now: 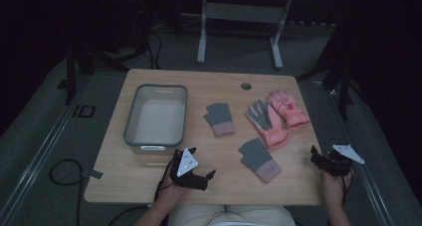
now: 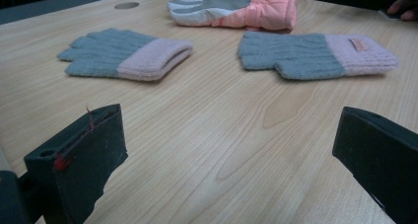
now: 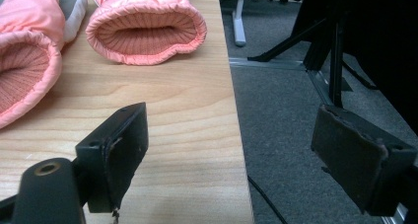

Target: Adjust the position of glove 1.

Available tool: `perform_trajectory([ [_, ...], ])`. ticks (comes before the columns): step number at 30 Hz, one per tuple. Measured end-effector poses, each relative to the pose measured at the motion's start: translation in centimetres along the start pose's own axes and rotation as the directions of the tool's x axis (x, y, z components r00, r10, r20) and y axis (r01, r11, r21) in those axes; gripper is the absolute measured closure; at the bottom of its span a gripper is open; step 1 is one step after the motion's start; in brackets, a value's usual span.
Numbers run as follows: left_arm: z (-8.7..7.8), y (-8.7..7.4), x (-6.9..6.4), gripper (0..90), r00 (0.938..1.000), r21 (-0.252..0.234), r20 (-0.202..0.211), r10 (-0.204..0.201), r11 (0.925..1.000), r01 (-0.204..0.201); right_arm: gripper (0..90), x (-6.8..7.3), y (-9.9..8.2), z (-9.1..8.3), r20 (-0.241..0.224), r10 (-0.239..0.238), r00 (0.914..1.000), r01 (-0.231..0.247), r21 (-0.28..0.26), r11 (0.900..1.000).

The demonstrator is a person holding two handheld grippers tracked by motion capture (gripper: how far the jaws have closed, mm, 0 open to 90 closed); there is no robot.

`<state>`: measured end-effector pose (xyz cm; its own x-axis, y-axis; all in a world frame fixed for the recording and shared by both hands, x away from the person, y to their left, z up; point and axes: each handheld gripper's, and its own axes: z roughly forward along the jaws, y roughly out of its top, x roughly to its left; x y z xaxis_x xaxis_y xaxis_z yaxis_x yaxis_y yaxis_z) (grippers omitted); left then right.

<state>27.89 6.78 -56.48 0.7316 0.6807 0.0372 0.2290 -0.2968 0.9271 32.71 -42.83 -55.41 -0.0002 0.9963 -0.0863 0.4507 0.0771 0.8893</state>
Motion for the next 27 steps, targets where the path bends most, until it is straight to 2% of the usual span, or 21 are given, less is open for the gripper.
perform_trajectory([
  [12, -0.04, -0.03, 0.11, 0.0, 0.9999, -0.006, 0.007, -0.011, 0.9999, 0.011, 14.2, 0.08, -0.01, 0.00, -0.008, -0.014, 0.9999, 0.014, 0.006, 0.9999],
  [24, 0.00, -0.02, 0.15, 0.0, 0.9998, -0.004, 0.014, -0.013, 0.9999, 0.014, 14.3, 0.13, 0.00, 0.01, -0.011, -0.008, 0.9999, 0.009, 0.018, 0.9998],
  [27, 0.01, 0.00, 0.17, 0.0, 0.9998, 0.000, 0.011, -0.014, 0.9999, 0.014, 14.3, 0.23, -0.01, -0.01, -0.009, -0.022, 0.9997, 0.023, 0.017, 0.9996],
])
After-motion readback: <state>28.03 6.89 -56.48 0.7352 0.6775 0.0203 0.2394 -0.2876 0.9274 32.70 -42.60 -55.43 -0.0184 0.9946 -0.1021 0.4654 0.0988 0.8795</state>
